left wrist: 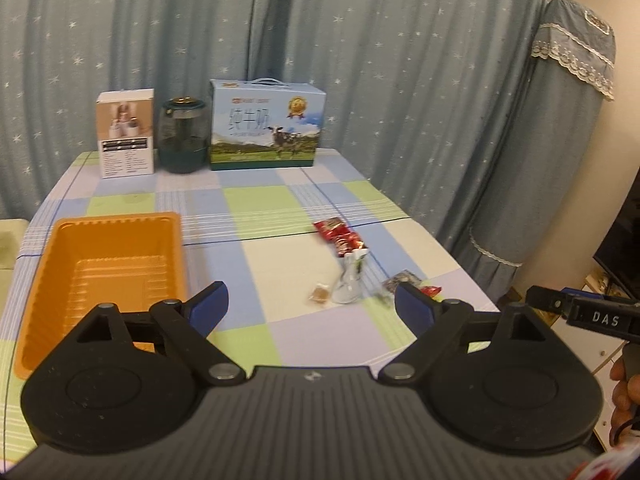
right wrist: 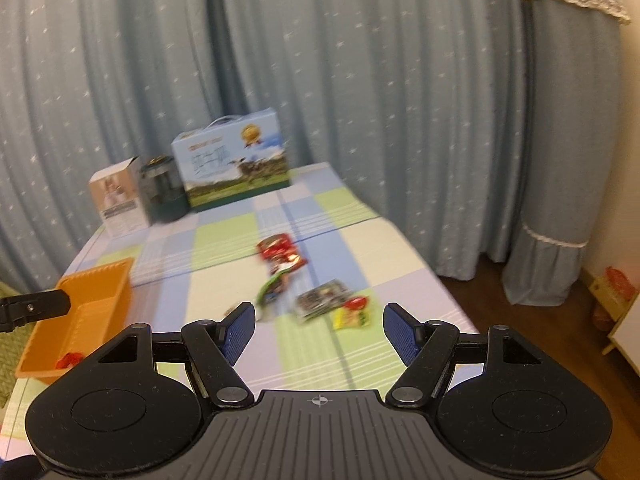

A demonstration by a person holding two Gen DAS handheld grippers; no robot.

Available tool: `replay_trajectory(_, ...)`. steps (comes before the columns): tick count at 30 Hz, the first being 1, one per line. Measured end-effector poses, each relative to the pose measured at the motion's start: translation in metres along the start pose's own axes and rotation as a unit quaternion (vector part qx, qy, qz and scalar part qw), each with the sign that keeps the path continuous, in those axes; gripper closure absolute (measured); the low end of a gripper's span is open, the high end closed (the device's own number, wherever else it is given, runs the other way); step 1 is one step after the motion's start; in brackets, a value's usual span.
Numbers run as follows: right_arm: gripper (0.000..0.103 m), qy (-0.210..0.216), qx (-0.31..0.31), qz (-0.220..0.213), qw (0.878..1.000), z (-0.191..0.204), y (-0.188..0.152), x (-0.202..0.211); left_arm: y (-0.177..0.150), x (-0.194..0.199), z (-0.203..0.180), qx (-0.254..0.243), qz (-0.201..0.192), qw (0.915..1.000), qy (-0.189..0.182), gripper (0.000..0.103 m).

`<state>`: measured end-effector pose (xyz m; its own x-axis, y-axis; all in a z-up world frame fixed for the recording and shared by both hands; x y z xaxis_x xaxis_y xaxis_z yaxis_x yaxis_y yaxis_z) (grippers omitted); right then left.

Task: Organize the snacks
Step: 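Move both open tools back toward the scattered snacks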

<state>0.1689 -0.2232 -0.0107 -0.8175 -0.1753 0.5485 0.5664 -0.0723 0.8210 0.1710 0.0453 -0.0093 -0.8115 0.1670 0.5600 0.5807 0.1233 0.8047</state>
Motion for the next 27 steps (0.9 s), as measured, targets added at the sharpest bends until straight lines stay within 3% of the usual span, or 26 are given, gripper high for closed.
replay_trajectory(10, 0.032, -0.007, 0.021, 0.009, 1.000, -0.039, 0.008, -0.028, 0.006, -0.038, -0.020, -0.037, 0.017, 0.9992, -0.003, 0.014)
replay_trajectory(27, 0.033, 0.044, 0.100, 0.080, 0.991, -0.043, -0.037, -0.130, -0.031, -0.130, -0.031, -0.079, 0.072, 0.9938, -0.030, 0.014)
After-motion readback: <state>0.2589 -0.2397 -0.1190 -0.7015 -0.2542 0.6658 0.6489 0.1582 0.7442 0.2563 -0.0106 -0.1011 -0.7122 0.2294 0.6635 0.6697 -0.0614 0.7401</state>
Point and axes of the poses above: each gripper's, at about its wrist camera, not at the fingertips, and x roughly against the way its jaws point, z to its left, y to its top, the point moved 9 cm from there along -x, roughly the way its jaws point, and after that the axes turned 2 degrees about x, right-handed, at the moved point
